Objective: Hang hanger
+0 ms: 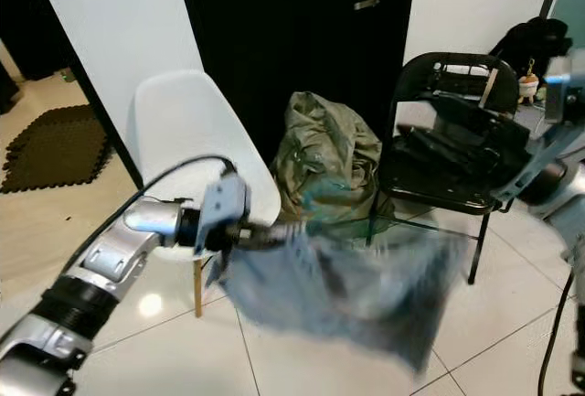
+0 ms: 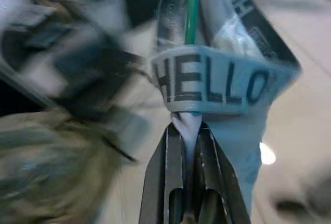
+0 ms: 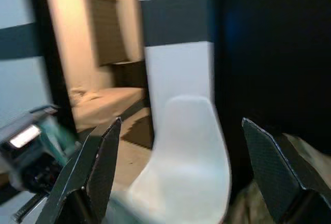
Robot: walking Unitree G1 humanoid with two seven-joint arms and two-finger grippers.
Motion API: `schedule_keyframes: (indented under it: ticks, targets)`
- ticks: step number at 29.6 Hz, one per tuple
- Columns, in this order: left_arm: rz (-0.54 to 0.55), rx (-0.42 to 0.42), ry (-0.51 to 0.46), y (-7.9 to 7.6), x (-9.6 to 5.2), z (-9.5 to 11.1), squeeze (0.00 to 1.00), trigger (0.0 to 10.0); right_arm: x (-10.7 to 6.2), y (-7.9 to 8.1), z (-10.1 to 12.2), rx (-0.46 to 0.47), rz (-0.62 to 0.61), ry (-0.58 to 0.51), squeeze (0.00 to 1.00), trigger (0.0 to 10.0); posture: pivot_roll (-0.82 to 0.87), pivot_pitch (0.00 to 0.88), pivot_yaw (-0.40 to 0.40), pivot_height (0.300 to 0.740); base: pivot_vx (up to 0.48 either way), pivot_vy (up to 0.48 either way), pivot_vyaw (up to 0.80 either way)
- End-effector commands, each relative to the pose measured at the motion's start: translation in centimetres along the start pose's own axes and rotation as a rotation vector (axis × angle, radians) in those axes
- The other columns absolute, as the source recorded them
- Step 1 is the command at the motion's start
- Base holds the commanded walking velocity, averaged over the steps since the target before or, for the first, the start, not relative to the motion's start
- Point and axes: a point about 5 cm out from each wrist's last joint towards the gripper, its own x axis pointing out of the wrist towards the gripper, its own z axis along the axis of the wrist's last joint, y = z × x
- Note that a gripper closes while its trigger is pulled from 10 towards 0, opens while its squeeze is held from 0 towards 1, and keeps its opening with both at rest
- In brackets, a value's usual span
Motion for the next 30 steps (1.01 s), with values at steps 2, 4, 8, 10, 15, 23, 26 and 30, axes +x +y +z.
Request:
schedule_keyframes:
  ticks: [2, 4, 8, 10, 15, 23, 26, 30]
  targets:
    - [0.302, -0.075, -0.096, 1.7, -0.2, 0.2, 0.0, 10.0, -0.1, -0.6, 0.5, -0.03, -0.156, -0.066, 0.0, 10.0, -0.07, 0.002, 0.071, 0.74, 0.0, 0.0, 0.0]
    - [0.564, -0.223, -0.17, 2.1, -0.2, -0.6, 0.0, 10.0, -0.1, -1.4, 2.2, 0.003, -0.265, -0.228, 0.0, 10.0, -0.08, 0.002, 0.068, 0.74, 0.0, 0.0, 0.0]
    - [0.703, -0.302, -0.194, 1.9, -0.5, -1.2, 0.0, 10.0, -0.1, -1.7, 3.3, 0.045, -0.304, -0.347, 0.0, 10.0, -0.08, 0.002, 0.067, 0.74, 0.0, 0.0, 0.0]
    - [0.779, -0.332, -0.215, 1.9, -0.8, -1.5, 0.0, 10.0, 0.1, -1.5, 3.6, 0.066, -0.302, -0.381, 0.0, 10.0, -0.08, 0.003, 0.064, 0.74, 0.0, 0.0, 0.0]
    - [0.942, -0.417, -0.315, 1.2, -1.6, -2.0, 0.0, 10.0, 1.3, -0.4, 2.3, 0.11, -0.28, -0.364, 0.0, 10.0, -0.08, 0.004, 0.057, 0.74, 0.0, 0.0, 0.0]
    - [0.886, -0.403, -0.463, -2.0, 0.8, -0.2, 0.0, 10.0, 3.5, 1.0, -0.1, 0.184, -0.284, -0.319, 0.0, 10.0, -0.08, 0.004, 0.043, 0.74, 0.0, 0.0, 0.0]
    - [0.86, -0.389, -0.473, -2.2, 1.0, 0.2, 0.0, 10.0, 3.9, 1.1, -0.6, 0.191, -0.29, -0.301, 0.0, 10.0, -0.08, 0.002, 0.039, 0.74, 0.0, 0.0, 0.0]
    - [0.808, -0.359, -0.482, -2.5, 1.3, 0.8, 0.0, 10.0, 4.2, 1.1, -1.4, 0.218, -0.303, -0.278, 0.0, 10.0, -0.08, 0.0, 0.037, 0.74, 0.0, 0.0, 0.0]
